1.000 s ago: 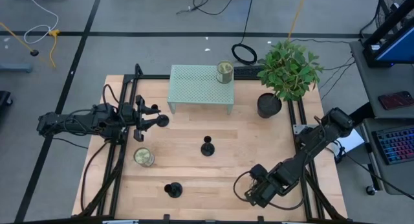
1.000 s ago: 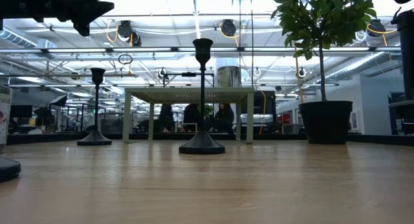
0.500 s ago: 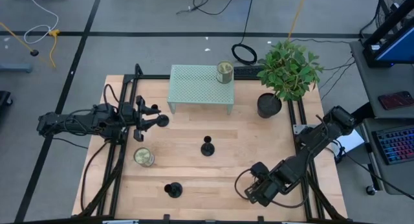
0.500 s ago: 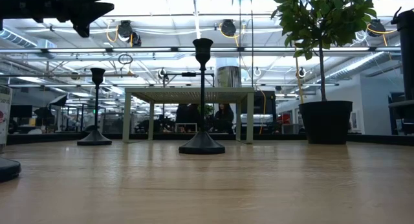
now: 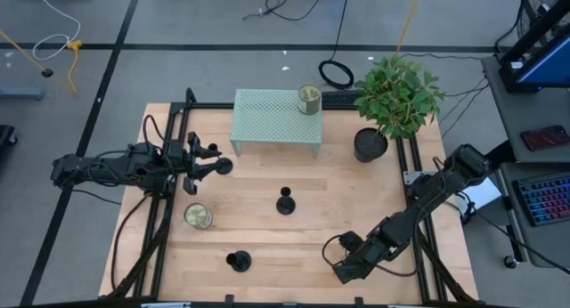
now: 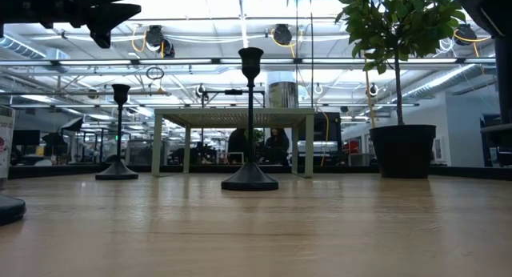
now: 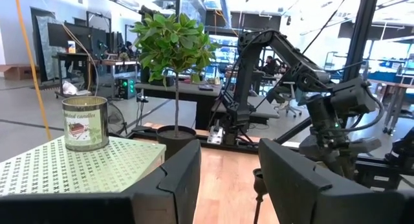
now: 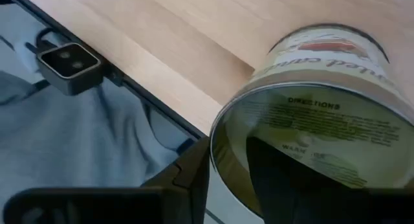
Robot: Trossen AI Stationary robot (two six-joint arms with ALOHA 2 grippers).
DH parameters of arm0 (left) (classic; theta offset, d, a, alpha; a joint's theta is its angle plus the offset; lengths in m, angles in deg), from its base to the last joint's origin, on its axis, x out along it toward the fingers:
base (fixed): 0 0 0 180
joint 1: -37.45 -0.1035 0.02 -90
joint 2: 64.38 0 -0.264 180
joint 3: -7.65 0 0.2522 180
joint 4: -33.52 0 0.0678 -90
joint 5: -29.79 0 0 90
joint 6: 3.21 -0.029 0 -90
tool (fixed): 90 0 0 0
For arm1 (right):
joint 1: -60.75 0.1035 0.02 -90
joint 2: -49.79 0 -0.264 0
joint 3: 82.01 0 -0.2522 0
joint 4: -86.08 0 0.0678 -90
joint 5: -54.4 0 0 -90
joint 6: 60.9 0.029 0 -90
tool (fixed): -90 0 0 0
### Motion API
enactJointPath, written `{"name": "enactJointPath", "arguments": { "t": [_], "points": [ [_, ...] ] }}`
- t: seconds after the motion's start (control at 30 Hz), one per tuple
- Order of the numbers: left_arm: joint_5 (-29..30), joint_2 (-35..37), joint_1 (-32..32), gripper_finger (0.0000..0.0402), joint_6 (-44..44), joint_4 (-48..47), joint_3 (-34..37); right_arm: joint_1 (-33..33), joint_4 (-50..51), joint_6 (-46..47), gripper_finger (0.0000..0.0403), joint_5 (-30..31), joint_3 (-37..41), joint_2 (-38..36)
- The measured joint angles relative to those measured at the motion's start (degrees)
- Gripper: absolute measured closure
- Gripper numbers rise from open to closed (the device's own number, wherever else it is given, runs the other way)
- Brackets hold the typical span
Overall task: Pick & Place candle stick holders
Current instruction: Put the right scented candle on the shelf
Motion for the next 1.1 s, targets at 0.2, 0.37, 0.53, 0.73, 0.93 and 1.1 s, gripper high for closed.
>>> {"name": "enactJointPath", "arguments": {
  "t": [0.2,0.37,0.53,0.73,0.93,1.1],
  "points": [
    [0.01,-0.02,0.02,0.024,-0.01,0.62,0.0,-0.02,0.17,-4.61,0.0303,-0.01,0.16,0.07],
    [0.02,0.0,0.02,0.024,-0.01,0.6,0.0,-0.67,0.29,-7.07,0.0303,-0.12,0.23,0.13],
    [0.02,-0.02,0.02,0.024,-0.01,0.6,0.0,-2.18,0.47,-10.3,0.0303,-0.46,0.29,0.18],
    [0.02,-0.02,0.02,0.024,-0.03,0.55,0.0,-5.0,0.41,-17.28,0.0319,0.07,0.29,0.24],
    [0.02,-0.02,0.02,0.024,-0.23,0.51,0.0,-8.21,0.78,-30.49,0.0387,0.23,0.33,0.26],
    [0.02,-0.02,0.02,0.024,-0.6,0.51,0.0,-12.15,0.33,-46.54,0.0381,2.53,0.34,0.26]
  ]
}}
